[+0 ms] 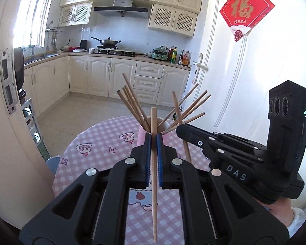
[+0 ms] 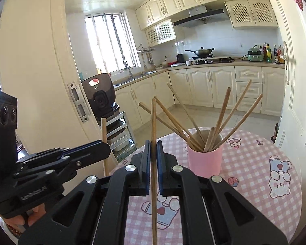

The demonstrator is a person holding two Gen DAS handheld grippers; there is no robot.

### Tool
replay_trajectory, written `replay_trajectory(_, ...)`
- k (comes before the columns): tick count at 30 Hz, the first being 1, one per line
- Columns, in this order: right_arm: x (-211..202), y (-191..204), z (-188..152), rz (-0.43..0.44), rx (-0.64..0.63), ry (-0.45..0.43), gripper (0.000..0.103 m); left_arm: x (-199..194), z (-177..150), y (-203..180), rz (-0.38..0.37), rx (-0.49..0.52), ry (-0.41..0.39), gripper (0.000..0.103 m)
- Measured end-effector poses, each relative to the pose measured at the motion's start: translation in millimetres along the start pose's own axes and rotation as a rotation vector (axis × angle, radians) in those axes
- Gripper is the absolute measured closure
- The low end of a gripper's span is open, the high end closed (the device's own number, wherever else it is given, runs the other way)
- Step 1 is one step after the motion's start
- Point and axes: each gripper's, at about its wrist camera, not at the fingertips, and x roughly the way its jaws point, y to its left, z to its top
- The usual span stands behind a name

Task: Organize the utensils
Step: 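Lift both held chopsticks upright and carry them over the pink cup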

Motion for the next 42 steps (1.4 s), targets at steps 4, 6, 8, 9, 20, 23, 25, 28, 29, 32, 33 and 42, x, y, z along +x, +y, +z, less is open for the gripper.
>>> replay_trajectory(4,-6.0,4.6,-1.8,-0.001,-0.013,-0.002,0.098,-4.2,2.0,-7.1,0.002,0.005,-0.014,0.097)
replay_trajectory(6,-6.9,6.5,-2.9,-0.003,-0.025,0.000,0.098,-7.6,2.6,-7.4,0.016,0.014,-0.037,0.097)
replay_trajectory(8,-9.4,8.5,-4.7,-0.016,-0.039,0.000,0.098,-7.5,1.6,-6.2,0.017,0.014,-0.053,0.097)
replay_trajectory(9,-10.6,10.0,-5.7,-0.029,-0.050,-0.001,0.098,-6.8,0.9,-5.2,0.013,0.009,-0.058,0.097)
replay_trajectory(20,-30.3,-2.6,3.4,-0.090,-0.071,-0.059,0.099,5.3,7.9,-4.2,0.040,0.012,-0.081,0.097)
replay_trajectory(23,-38.4,-8.2,13.6,-0.110,-0.071,-0.097,0.099,9.5,15.9,-6.7,0.042,0.021,-0.107,0.097)
replay_trajectory(25,-43.4,-12.8,21.1,-0.121,-0.069,-0.121,0.099,14.5,22.6,-9.5,0.042,0.033,-0.113,0.097)
replay_trajectory(28,-48.8,-17.3,33.3,-0.136,-0.074,-0.158,0.099,21.3,35.0,-12.9,0.040,0.039,-0.148,0.097)
replay_trajectory(29,-50.2,-18.9,36.5,-0.148,-0.077,-0.171,0.099,23.4,39.7,-14.9,0.047,0.037,-0.166,0.097)
replay_trajectory(32,-52.7,-23.3,45.6,-0.197,-0.096,-0.206,0.099,28.9,54.5,-16.8,0.061,0.028,-0.221,0.097)
replay_trajectory(33,-52.9,-25.5,49.1,-0.207,-0.099,-0.220,0.099,31.0,59.7,-17.0,0.062,0.023,-0.239,0.097)
replay_trajectory(42,-43.8,-45.8,71.6,-0.230,-0.099,-0.296,0.098,52.5,103.8,-18.1,0.104,-0.017,-0.402,0.097)
